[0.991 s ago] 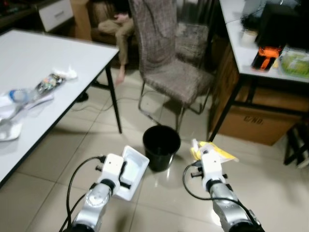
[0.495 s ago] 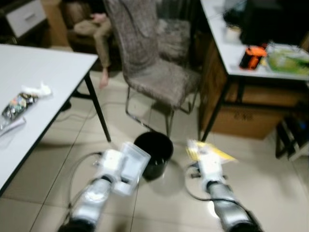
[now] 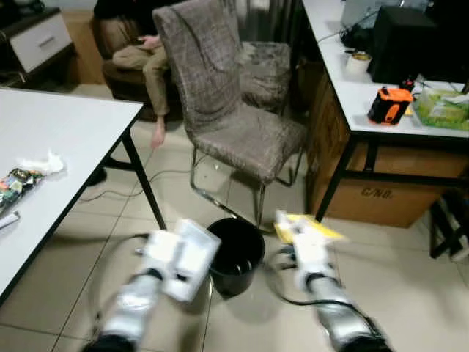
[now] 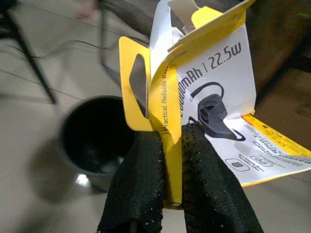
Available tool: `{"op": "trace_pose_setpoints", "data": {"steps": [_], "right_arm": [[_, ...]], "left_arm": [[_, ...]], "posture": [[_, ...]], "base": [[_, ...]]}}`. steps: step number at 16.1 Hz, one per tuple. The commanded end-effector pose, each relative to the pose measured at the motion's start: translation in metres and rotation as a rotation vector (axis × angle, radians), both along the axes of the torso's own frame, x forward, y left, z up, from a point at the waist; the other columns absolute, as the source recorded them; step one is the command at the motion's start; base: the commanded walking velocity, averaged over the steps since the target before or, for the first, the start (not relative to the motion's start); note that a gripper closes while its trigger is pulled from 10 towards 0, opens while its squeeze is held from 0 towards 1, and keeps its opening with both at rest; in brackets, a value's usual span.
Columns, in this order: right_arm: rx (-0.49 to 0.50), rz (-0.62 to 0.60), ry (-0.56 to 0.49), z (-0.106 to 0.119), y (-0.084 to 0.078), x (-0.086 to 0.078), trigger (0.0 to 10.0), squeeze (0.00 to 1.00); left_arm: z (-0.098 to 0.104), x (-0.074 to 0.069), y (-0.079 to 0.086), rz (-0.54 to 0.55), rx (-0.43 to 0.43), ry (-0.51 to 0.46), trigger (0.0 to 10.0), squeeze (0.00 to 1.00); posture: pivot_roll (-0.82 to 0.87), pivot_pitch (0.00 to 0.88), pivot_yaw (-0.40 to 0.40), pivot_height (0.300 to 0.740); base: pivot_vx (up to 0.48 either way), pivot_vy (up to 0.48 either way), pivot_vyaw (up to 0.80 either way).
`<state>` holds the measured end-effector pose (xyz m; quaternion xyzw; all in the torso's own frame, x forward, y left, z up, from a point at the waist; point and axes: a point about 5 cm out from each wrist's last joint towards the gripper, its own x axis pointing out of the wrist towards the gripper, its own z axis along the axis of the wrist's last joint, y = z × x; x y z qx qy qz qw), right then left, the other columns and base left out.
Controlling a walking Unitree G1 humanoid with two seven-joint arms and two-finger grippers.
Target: Picking trash to rubbish bin
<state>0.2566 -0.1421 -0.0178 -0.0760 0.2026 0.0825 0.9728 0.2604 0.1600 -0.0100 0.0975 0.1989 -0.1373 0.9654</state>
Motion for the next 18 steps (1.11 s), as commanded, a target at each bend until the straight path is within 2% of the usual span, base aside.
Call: {"op": "trace_pose_setpoints", "data": {"steps": [1, 3, 5, 12, 14, 18], "right_arm": [[0.015, 0.042, -0.018, 0.004, 0.013, 0.003, 10.0, 0.0], [0.003, 0.035, -0.031, 0.004, 0.012, 0.002, 10.0, 0.0], [0.025, -0.009, -0.016, 0.002, 0.008, 0.001, 10.0, 0.0], [0.037, 0.039, 0.011, -0.002, 0.017, -0.006, 10.0, 0.0], [0.063, 0.058, 0.05, -0.005, 0.02, -0.008, 10.0, 0.0], [0.199, 0.106, 0.129, -0.007, 0.032, -0.009, 10.0, 0.0]], "left_arm": [[0.003, 0.002, 0.014, 0.018, 0.03, -0.01, 10.0, 0.0], [0.003, 0.002, 0.014, 0.016, 0.031, -0.011, 10.0, 0.0], [0.003, 0.002, 0.014, 0.007, 0.035, -0.009, 10.0, 0.0], [0.002, 0.001, 0.012, -0.016, 0.038, -0.003, 10.0, 0.0], [0.003, 0.0, 0.011, -0.029, 0.018, -0.013, 10.0, 0.0], [0.006, -0.007, 0.018, -0.106, 0.084, -0.005, 10.0, 0.0]], "posture": [[-0.01, 0.04, -0.008, 0.74], [-0.01, 0.044, -0.008, 0.74], [-0.01, 0.046, -0.007, 0.74], [-0.01, 0.068, 0.003, 0.74], [-0.01, 0.082, 0.006, 0.74], [0.0, 0.121, 0.011, 0.74]], "base": [[0.412, 0.0, 0.7], [0.409, 0.0, 0.8], [0.414, 0.0, 0.0], [0.413, 0.0, 0.0], [0.384, 0.0, 0.0], [0.0, 0.0, 0.0]]}}
